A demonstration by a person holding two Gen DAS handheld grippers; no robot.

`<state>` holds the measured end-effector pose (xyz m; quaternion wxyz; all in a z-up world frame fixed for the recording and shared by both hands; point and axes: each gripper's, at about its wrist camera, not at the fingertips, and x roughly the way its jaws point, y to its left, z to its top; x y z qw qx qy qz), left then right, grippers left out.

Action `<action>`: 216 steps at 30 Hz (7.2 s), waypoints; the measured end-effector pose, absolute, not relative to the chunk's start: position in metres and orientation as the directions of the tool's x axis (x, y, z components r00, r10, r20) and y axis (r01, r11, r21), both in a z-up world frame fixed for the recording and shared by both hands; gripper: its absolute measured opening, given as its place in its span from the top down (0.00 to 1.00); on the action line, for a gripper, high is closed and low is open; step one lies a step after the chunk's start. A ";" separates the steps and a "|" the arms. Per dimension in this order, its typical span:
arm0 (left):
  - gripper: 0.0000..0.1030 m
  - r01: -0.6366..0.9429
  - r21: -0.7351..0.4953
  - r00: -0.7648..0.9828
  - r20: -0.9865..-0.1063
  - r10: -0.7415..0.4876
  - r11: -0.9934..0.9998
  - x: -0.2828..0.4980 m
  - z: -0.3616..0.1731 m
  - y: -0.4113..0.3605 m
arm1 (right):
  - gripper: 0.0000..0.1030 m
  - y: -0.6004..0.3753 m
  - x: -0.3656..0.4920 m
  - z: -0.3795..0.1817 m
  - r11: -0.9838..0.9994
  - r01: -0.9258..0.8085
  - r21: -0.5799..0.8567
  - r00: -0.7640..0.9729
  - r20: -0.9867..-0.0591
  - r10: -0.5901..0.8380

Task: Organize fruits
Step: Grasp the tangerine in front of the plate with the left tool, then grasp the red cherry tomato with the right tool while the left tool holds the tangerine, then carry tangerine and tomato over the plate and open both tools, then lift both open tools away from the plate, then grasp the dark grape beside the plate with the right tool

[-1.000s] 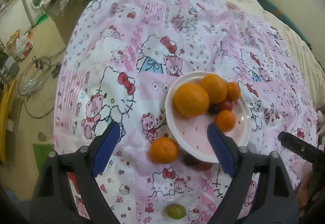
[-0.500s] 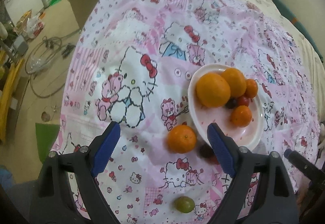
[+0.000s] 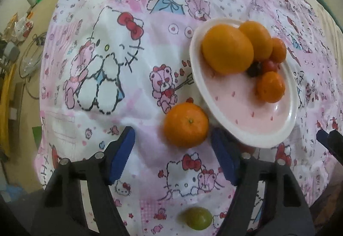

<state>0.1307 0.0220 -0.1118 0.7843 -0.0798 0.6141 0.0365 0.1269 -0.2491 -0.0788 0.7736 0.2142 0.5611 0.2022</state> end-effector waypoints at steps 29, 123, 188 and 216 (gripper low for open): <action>0.63 -0.137 -0.185 0.336 -0.933 -0.130 0.973 0.124 -0.060 0.031 | 0.46 -0.159 0.114 -0.126 0.831 -0.290 0.475 0.130 -0.840 0.526; 0.63 0.007 -0.151 0.329 -0.933 -0.145 0.989 0.169 -0.082 -0.036 | 0.69 -0.233 0.197 -0.104 0.835 -0.201 0.513 0.245 -0.799 0.550; 0.26 -0.074 -0.095 0.468 -0.882 -0.050 0.993 0.091 -0.026 0.027 | 0.34 -0.228 0.127 -0.068 0.765 -0.134 0.630 0.271 -0.719 0.640; 0.26 -0.265 -0.208 0.449 -0.891 -0.071 0.942 0.086 -0.028 0.080 | 0.76 -0.098 0.125 -0.142 0.918 -0.156 0.364 0.268 -0.879 0.394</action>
